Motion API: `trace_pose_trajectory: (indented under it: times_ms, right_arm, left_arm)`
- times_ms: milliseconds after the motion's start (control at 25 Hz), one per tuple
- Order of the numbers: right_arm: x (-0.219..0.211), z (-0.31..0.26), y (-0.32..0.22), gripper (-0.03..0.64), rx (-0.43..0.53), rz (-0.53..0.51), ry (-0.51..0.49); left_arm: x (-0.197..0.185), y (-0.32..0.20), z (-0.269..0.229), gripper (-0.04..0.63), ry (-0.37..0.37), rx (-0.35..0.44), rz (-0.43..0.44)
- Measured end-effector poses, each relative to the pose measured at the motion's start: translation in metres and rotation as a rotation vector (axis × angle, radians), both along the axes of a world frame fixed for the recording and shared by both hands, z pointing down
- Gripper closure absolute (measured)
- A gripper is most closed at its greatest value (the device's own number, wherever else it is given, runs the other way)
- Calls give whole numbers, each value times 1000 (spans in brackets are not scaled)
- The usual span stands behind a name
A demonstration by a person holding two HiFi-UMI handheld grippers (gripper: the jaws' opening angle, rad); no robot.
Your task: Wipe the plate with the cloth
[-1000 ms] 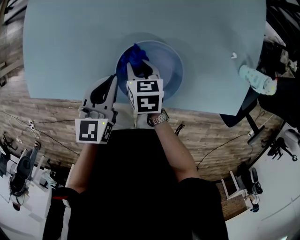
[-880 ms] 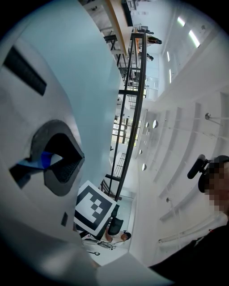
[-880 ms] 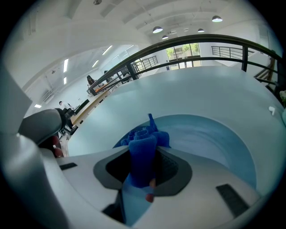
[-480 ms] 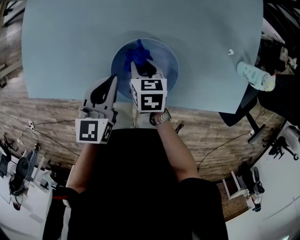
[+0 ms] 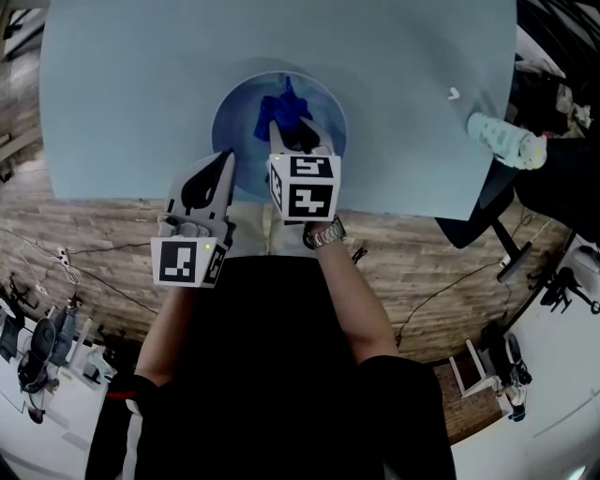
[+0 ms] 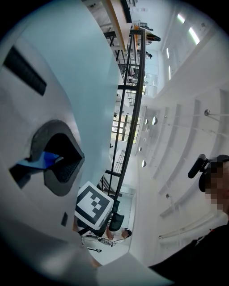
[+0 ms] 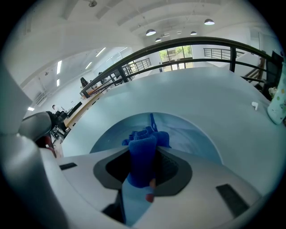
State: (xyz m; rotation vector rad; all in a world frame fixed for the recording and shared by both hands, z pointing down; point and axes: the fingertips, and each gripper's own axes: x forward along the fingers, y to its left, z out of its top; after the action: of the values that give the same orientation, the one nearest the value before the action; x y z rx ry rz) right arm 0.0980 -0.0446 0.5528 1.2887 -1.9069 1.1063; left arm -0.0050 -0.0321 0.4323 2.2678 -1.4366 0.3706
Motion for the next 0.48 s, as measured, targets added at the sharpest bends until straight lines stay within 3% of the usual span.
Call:
trace_pose_trajectory:
  times_ms: [480]
  right_arm:
    - [24, 3, 5, 499, -4, 25, 33]
  left_arm:
    - [6, 4, -3, 595, -3, 13, 19]
